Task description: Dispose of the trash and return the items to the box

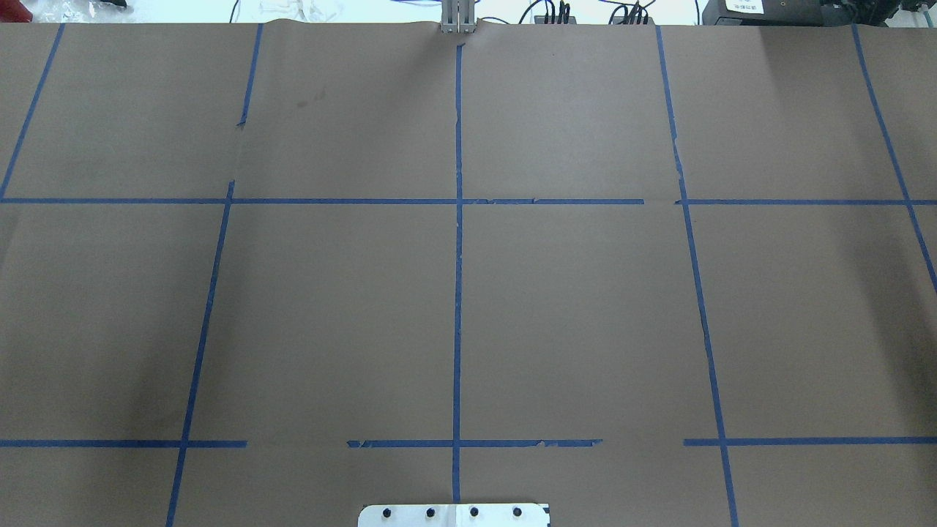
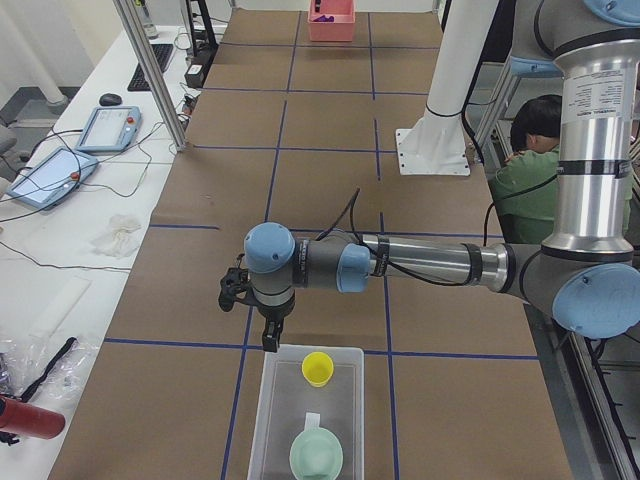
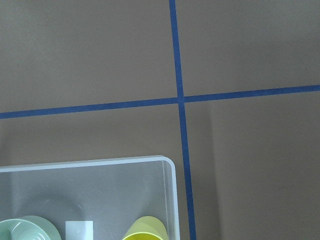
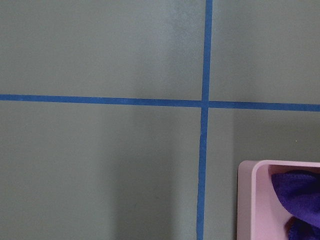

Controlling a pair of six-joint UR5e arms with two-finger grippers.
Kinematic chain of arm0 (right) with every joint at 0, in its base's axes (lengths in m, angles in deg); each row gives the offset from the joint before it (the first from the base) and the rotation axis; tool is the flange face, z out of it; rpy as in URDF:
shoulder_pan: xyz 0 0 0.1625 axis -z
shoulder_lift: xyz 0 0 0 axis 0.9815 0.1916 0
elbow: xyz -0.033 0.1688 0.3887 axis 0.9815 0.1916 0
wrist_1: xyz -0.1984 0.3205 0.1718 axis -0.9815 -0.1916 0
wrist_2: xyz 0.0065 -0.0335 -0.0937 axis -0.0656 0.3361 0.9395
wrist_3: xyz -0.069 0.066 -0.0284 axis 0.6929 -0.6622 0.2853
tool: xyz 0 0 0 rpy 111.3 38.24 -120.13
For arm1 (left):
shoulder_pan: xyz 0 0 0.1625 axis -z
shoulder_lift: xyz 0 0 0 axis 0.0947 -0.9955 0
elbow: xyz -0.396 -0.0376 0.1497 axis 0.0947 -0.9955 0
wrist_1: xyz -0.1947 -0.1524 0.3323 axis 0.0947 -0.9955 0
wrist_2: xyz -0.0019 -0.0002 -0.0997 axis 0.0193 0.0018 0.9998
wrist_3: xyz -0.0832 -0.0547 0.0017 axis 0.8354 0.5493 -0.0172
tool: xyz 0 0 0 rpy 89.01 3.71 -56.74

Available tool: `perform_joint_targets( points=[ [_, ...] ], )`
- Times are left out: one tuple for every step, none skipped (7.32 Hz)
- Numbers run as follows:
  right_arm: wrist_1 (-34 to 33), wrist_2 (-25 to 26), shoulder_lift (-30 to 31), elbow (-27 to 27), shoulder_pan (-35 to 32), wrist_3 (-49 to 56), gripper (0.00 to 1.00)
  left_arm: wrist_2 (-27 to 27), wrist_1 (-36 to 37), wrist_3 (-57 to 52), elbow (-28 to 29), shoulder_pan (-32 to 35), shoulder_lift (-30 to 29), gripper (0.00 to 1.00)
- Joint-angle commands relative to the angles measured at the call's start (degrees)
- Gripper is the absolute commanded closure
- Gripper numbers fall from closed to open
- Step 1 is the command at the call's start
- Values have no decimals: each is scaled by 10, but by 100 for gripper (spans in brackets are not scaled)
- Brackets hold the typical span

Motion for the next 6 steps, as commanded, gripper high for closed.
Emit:
perform_joint_targets(
  points=[
    [0, 0, 0, 0, 0, -1, 0, 0, 1, -1, 0, 0, 0, 0],
    [1, 0, 0, -1, 0, 0, 0, 0, 1, -1, 0, 0, 0, 0],
    [1, 0, 1, -1, -1, 0, 0, 0, 0, -2, 0, 0, 0, 0],
    [1, 0, 3, -2, -1, -1, 0, 0, 0, -2, 0, 0, 2, 0],
    [1, -1, 2, -2, -1, 0, 0, 0, -2, -2, 1, 0, 5, 0],
    [1, 0, 1, -2, -1, 0, 0, 1, -4, -2, 6, 0, 4, 0]
  ],
)
